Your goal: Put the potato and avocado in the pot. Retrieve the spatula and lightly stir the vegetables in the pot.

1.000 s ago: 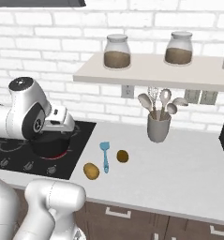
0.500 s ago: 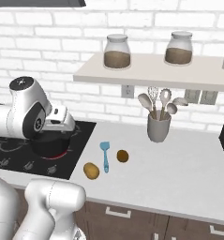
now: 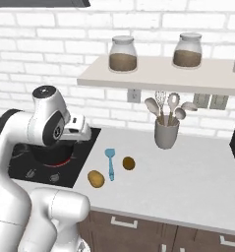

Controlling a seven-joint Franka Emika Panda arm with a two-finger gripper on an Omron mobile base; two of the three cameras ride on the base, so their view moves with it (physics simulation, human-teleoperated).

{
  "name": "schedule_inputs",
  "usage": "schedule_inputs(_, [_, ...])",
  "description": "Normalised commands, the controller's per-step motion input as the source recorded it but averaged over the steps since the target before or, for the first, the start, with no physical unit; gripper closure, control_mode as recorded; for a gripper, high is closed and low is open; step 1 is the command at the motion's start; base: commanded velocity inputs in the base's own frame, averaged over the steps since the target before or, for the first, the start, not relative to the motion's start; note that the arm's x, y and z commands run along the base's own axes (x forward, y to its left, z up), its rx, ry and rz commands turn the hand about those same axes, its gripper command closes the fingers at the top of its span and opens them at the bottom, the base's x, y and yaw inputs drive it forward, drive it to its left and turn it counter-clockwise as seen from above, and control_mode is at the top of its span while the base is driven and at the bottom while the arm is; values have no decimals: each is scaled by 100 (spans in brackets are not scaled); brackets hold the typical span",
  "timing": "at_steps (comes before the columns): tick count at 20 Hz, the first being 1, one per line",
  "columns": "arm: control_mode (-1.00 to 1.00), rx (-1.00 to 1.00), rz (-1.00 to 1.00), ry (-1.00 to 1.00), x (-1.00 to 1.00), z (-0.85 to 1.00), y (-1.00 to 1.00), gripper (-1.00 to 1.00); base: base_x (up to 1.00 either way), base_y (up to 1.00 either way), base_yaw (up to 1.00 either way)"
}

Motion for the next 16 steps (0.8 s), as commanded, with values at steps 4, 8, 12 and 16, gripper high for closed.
schedule_inputs(4, [-100, 0, 3, 0, 0, -27, -35, -100, 0, 0, 0])
schedule_inputs(8, [-100, -1, 2, 0, 0, -30, -28, -100, 0, 0, 0])
schedule_inputs(12, [-100, -1, 0, 0, 1, -28, -26, -100, 0, 0, 0])
schedule_inputs(16, [-100, 0, 0, 0, 17, -18, -22, -100, 0, 0, 0])
